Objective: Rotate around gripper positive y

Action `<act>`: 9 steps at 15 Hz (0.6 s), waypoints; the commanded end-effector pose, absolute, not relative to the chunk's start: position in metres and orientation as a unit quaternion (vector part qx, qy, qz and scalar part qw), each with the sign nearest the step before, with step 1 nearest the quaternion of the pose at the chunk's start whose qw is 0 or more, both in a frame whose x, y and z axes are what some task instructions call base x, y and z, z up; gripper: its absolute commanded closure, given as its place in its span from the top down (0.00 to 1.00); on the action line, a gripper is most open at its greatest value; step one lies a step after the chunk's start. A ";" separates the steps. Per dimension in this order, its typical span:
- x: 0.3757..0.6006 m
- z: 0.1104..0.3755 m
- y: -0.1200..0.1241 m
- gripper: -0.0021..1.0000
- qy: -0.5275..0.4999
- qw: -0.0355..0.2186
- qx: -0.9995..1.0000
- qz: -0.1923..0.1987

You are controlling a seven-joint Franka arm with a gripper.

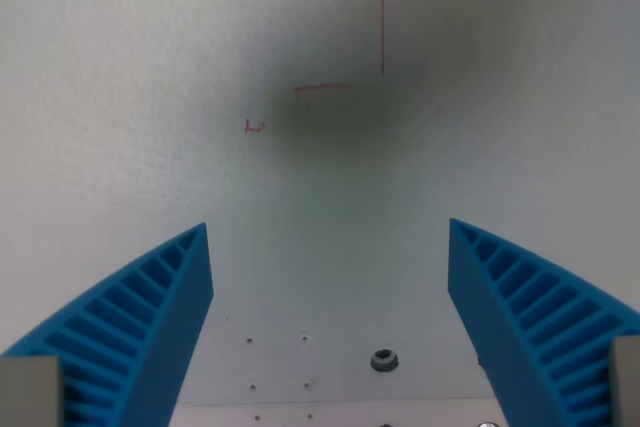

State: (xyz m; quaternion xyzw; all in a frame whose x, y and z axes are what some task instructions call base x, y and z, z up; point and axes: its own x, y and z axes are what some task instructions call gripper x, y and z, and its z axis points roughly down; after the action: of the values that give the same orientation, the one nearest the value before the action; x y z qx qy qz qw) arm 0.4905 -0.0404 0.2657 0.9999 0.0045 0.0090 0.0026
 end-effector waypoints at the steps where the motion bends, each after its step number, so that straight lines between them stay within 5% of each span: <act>1: 0.484 0.265 -0.040 1.00 0.005 0.001 0.996 0.088; 9: 0.484 0.265 -0.040 1.00 0.005 0.001 0.991 0.135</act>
State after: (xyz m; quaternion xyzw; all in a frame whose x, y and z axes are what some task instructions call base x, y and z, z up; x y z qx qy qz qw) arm 0.4967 -0.0407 0.2634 0.9994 0.0045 0.0330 0.0044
